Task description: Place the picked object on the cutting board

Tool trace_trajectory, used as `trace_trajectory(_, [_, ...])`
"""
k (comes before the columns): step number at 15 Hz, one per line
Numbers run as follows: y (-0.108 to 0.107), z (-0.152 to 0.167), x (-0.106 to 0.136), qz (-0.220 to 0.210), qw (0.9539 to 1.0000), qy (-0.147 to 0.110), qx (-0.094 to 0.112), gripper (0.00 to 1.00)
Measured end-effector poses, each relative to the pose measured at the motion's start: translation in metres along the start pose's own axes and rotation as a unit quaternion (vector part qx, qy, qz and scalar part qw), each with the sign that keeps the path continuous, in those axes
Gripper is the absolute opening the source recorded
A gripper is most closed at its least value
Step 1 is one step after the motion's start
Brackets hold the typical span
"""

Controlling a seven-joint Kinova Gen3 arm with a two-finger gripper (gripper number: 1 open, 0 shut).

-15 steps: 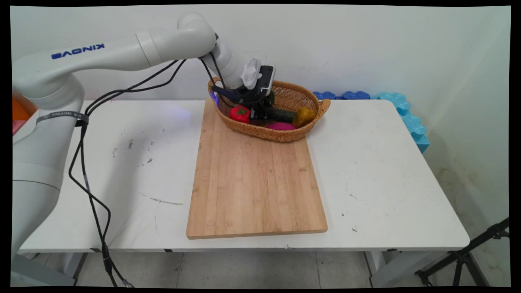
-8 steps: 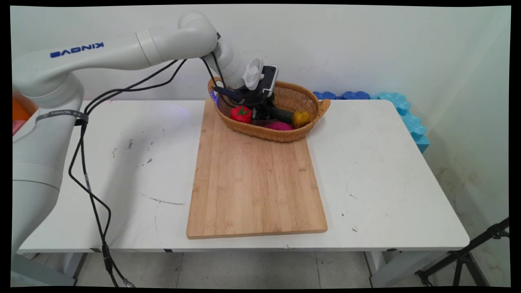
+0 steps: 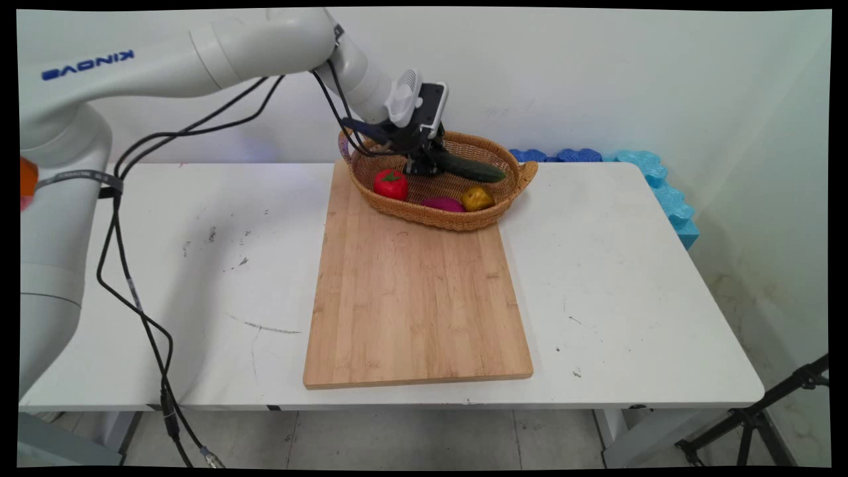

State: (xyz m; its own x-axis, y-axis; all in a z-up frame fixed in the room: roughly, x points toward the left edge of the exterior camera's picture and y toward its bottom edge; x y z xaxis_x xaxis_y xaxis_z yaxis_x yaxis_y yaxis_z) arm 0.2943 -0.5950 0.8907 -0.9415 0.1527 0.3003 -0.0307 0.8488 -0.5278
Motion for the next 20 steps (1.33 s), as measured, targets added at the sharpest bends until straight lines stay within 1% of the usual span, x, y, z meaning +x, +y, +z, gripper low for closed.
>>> trace_trajectory(3, [-0.001, -0.026, 0.005, 0.0, 0.9999, 0.002, 0.015, 0.0])
trace_trajectory(6, [0.002, -0.046, 0.008, -0.007, 0.9997, 0.004, 0.022, 0.0])
trace_trajectory(8, [0.008, -0.064, 0.01, -0.023, 0.9994, 0.006, 0.026, 0.0])
trace_trajectory(11, [0.021, -0.092, 0.014, -0.054, 0.9982, 0.009, 0.026, 0.0])
trace_trajectory(13, [0.032, -0.109, 0.017, -0.075, 0.9969, 0.012, 0.021, 0.0])
trace_trajectory(16, [0.054, -0.132, 0.022, -0.111, 0.9937, 0.014, 0.006, 0.0])
trace_trajectory(20, [0.091, -0.154, 0.027, -0.16, 0.9865, 0.015, -0.03, 0.0])
